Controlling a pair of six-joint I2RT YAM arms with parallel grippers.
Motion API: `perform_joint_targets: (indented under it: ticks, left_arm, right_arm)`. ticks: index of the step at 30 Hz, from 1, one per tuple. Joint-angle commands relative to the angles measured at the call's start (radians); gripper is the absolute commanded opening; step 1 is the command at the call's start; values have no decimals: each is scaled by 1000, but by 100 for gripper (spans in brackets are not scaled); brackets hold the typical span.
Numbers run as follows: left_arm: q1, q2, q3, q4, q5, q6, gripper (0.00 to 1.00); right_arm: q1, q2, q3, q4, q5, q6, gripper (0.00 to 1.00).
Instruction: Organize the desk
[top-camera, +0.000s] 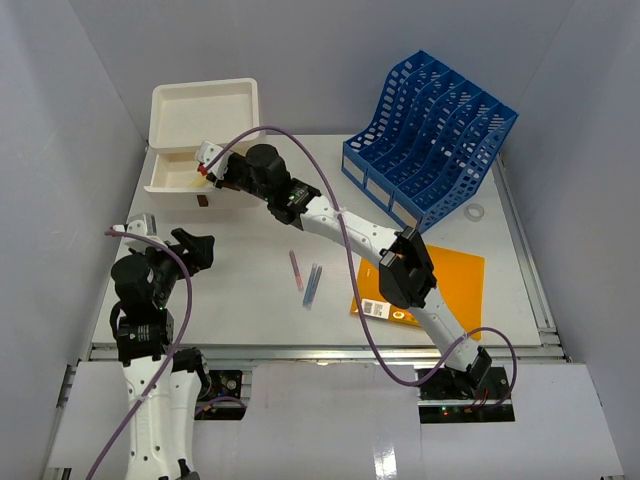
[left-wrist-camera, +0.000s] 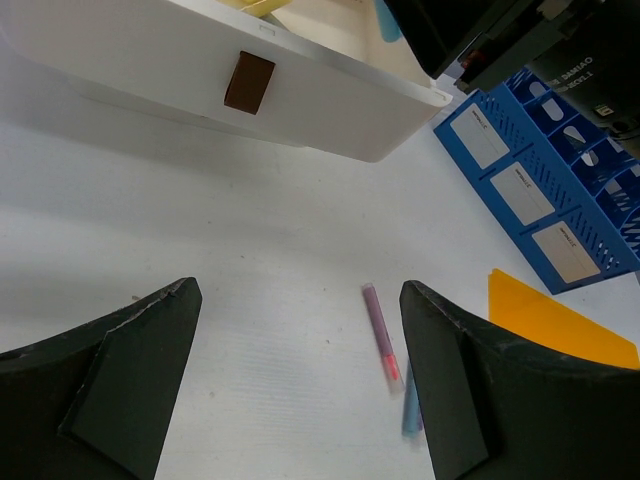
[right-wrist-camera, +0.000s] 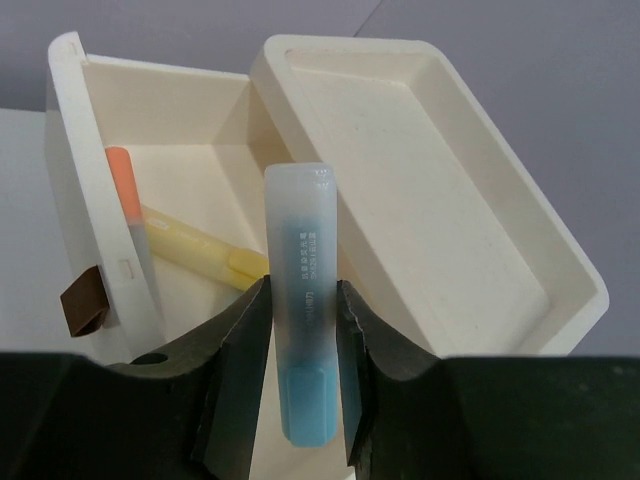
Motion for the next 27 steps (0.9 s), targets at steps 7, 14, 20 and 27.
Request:
perform_joint_targets:
  ticks: [7, 14, 20, 27]
  left_arm:
    - [7, 66, -25, 38, 83, -83, 86]
    - [6, 171, -176, 198, 184, -423, 53]
    - [6, 351, -194, 317, 181, -605, 20]
    - [7, 562, -56, 386, 68, -708, 10]
  right_arm:
    - [-61, -163, -6, 8, -134, 123, 83]
    - [-256, -479, -161, -366, -767, 150, 98]
    - [-416, -904, -777, -415, -1110, 38, 84]
    - [-462, -1212, -1321, -343, -1111, 35, 67]
